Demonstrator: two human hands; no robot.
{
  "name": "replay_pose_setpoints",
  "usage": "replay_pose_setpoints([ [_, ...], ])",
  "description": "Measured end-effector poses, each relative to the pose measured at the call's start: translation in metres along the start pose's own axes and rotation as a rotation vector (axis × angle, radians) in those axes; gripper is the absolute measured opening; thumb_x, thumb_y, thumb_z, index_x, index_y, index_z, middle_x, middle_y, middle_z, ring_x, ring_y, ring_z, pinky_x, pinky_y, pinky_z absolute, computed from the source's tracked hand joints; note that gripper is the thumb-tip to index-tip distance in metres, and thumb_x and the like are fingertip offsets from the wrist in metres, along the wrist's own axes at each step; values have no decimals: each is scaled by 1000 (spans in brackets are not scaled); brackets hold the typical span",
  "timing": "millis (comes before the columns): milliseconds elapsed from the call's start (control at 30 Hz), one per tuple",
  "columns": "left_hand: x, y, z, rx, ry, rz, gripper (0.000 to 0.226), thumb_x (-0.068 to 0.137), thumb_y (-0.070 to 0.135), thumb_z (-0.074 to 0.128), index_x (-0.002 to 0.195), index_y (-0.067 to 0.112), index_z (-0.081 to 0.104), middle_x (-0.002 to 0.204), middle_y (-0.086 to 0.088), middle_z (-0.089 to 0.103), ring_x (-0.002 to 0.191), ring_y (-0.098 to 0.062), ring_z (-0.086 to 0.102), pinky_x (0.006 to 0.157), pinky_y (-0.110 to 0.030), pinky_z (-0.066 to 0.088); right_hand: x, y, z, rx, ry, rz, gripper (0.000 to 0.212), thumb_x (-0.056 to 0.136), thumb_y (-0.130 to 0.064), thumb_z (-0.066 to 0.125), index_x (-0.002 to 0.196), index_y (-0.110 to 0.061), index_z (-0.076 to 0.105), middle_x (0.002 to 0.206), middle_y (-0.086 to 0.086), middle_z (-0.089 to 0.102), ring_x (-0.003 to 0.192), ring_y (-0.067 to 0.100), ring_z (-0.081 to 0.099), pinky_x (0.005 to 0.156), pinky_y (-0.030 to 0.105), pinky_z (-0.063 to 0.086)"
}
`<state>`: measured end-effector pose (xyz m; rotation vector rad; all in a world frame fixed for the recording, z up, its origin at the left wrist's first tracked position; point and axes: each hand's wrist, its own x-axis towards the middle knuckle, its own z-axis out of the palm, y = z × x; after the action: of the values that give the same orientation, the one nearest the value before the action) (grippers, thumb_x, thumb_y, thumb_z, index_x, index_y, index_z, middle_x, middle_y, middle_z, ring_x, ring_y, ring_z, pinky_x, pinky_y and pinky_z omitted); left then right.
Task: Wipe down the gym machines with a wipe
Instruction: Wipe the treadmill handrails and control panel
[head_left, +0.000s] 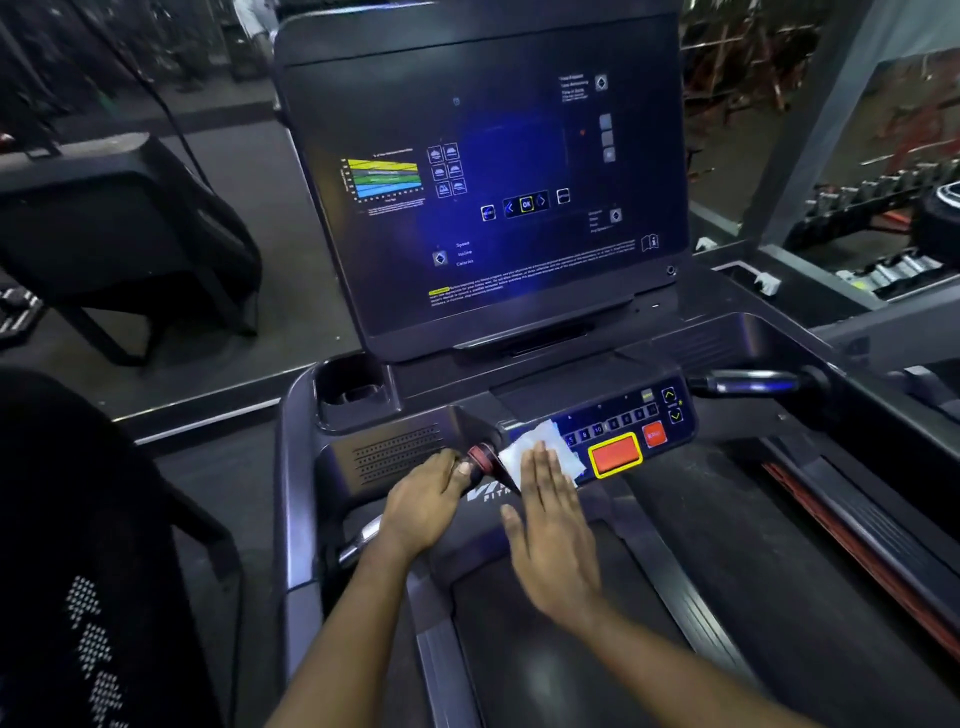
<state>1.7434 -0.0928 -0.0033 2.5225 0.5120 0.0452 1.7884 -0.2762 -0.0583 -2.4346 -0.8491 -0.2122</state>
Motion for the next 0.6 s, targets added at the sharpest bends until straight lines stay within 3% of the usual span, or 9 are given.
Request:
replay_pose_setpoints([
  [167, 1, 1, -1, 5, -8, 3, 32, 107, 46, 36, 111, 22, 57, 116, 1, 65, 111, -25, 60, 88, -40, 43, 33, -15, 0, 3, 61, 88, 69, 106, -45, 28, 162, -13, 5, 170, 3, -3, 157, 18, -6, 127, 39, 6],
  [400, 1, 0, -2, 18, -7, -5, 34, 107, 46, 35, 113, 21, 56, 118, 0, 65, 111, -26, 60, 88, -41, 43, -27, 0, 11, -113, 2, 35, 71, 103, -44, 32, 162, -11, 11, 170, 4, 4, 157, 17, 3, 124, 40, 13],
  [600, 1, 0, -1, 21, -5, -14, 32, 106, 47, 35, 110, 23, 55, 117, 0, 65, 110, -28, 60, 89, -42, 45, 25, -13, 4, -74, 41, 133, 71, 105, -49, 22, 162, -11, 3, 170, 6, -2, 156, 18, -6, 127, 42, 9],
])
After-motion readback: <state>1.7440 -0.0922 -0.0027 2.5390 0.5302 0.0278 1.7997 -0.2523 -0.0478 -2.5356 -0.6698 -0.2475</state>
